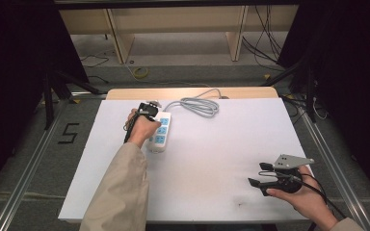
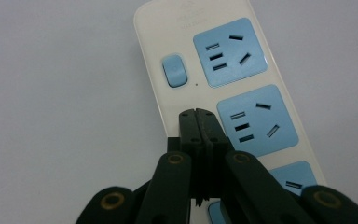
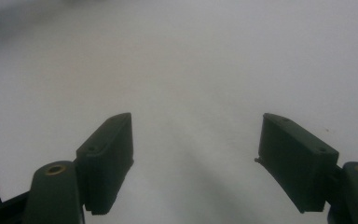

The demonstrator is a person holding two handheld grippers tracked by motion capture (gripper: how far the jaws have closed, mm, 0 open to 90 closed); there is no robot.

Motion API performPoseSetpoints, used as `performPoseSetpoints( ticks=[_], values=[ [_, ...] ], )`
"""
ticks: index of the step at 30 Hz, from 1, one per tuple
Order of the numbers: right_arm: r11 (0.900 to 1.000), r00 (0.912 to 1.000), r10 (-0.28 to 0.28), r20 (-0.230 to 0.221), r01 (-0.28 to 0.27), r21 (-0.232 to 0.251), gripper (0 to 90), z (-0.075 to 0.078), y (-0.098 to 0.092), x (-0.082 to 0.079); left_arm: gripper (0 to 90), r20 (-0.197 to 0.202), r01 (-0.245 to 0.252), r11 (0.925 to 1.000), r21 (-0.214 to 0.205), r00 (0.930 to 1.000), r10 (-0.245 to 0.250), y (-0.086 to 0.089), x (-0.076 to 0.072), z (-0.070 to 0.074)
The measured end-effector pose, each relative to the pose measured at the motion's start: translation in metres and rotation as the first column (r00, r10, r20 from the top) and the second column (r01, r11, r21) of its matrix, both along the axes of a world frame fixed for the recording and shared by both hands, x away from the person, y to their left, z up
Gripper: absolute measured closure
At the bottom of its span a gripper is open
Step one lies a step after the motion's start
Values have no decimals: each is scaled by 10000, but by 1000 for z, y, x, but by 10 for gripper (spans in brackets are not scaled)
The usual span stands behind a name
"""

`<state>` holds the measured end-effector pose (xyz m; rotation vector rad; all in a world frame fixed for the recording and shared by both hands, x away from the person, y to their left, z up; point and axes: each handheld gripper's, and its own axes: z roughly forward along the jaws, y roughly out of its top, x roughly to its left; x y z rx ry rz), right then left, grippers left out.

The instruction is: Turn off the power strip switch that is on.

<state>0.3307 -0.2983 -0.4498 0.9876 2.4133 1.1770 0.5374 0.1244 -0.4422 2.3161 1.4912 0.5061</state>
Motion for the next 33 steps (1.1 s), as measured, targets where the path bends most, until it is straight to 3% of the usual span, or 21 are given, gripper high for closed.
performPoseSetpoints(
  ticks=[6, 18, 25, 33],
  values=[
    [10000, 10000, -13, 1, 13, 13, 268, 0, 0, 0, 900, 106, 88, 9997, 208, 9999, -90, -3, -1, 0],
    [10000, 10000, 13, 10, -13, 4, 268, 0, 0, 0, 900, 102, 53, 9999, 117, 9999, -54, -1, 0, 0],
    [10000, 10000, -19, 18, 19, 34, 268, 1, 0, -1, 900, 343, 104, 9996, 264, 9993, -113, -1, -1, -1],
    [10000, 10000, -25, 33, 25, 37, 267, 1, 0, -1, 900, 794, 37, 10000, -69, 9968, -32, 6, -5, 3]
  ],
)
